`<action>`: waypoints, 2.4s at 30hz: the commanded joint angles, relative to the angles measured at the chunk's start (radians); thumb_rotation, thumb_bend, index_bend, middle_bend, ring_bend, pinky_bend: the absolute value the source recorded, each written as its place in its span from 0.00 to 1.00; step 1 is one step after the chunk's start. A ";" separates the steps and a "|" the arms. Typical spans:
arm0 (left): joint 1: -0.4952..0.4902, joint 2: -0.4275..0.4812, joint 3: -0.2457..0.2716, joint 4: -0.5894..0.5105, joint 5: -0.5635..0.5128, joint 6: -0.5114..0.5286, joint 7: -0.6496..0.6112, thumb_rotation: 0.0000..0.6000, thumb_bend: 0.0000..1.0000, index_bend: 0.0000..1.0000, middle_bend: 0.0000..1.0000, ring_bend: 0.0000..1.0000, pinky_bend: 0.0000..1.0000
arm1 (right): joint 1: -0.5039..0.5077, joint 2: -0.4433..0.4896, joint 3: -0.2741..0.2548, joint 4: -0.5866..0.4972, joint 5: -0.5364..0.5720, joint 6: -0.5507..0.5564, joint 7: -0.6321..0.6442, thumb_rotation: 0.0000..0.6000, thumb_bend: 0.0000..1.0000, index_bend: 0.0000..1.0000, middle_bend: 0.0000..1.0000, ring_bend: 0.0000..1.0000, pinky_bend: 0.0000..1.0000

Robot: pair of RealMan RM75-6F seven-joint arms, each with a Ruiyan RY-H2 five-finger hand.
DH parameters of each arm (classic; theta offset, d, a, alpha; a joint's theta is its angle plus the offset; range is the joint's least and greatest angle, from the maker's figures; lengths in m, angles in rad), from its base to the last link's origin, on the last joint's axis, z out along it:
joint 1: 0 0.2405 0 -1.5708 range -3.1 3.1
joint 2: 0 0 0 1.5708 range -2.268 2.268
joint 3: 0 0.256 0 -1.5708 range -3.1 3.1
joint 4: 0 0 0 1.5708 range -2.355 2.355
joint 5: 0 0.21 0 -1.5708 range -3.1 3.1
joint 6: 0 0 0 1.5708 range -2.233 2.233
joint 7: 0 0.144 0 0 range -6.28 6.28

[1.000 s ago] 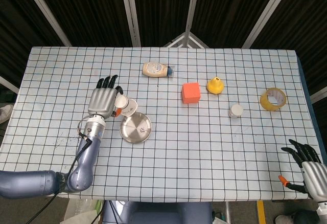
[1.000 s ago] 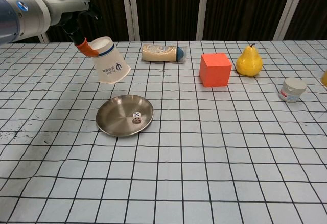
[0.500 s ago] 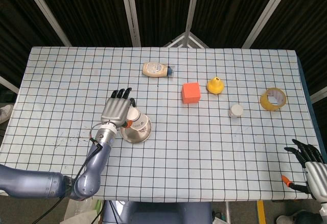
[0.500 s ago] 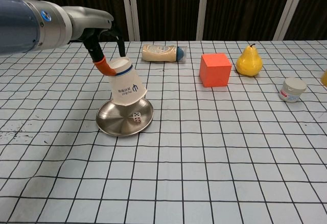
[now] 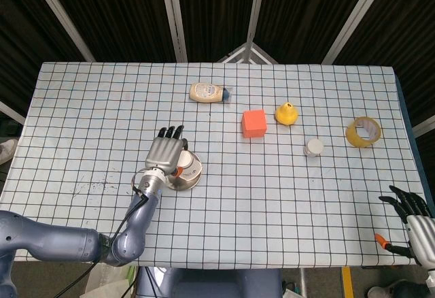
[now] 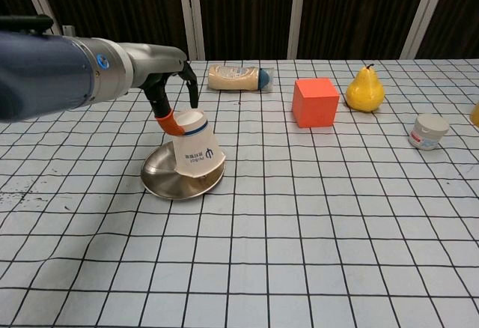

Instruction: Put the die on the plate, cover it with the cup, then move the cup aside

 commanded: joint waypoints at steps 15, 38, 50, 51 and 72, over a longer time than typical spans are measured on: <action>-0.050 -0.037 0.041 0.022 0.005 0.043 0.077 1.00 0.47 0.46 0.00 0.00 0.00 | -0.002 0.005 0.001 0.001 -0.002 0.007 0.023 1.00 0.23 0.23 0.09 0.09 0.00; -0.060 -0.065 0.108 0.059 0.067 0.036 0.104 1.00 0.48 0.46 0.01 0.00 0.00 | -0.001 0.005 0.000 0.010 -0.002 0.003 0.055 1.00 0.23 0.23 0.09 0.09 0.00; -0.037 -0.075 0.150 0.091 0.151 -0.020 0.044 1.00 0.50 0.47 0.02 0.00 0.00 | 0.000 0.008 -0.001 0.011 -0.003 0.001 0.065 1.00 0.23 0.23 0.09 0.09 0.00; -0.035 -0.073 0.152 0.087 0.151 -0.022 0.043 1.00 0.51 0.48 0.02 0.00 0.00 | 0.000 0.009 -0.001 0.010 -0.003 0.001 0.065 1.00 0.23 0.23 0.09 0.09 0.00; -0.006 -0.011 0.168 0.029 0.130 0.000 0.049 1.00 0.51 0.50 0.03 0.00 0.00 | 0.000 0.010 -0.001 0.008 -0.005 0.001 0.070 1.00 0.23 0.23 0.09 0.09 0.00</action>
